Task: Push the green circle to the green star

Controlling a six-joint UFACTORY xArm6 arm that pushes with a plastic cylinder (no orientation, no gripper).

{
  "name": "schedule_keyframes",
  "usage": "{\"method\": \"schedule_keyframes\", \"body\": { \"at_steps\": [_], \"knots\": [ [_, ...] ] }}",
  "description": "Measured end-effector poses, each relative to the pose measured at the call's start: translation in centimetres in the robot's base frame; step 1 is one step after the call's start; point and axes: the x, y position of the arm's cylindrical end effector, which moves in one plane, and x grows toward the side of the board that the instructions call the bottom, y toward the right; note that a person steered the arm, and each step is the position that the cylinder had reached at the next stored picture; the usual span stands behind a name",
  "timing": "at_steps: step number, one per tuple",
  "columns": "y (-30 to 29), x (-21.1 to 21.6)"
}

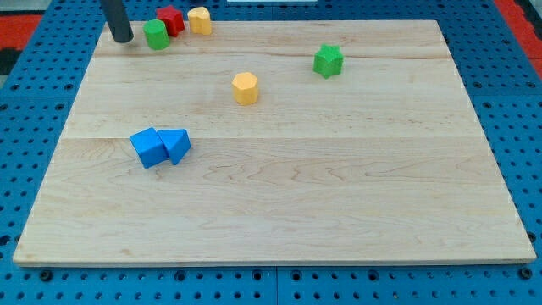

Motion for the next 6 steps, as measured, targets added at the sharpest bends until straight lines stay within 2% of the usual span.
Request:
{"method": "schedule_keyframes", "body": {
  "at_steps": [1, 2, 3, 5, 6],
  "knots": [
    [1.0, -0.7],
    [4.2, 3.4],
    [10.9, 3.5],
    [4.3, 2.0],
    [7.2, 0.1]
  ]
}}
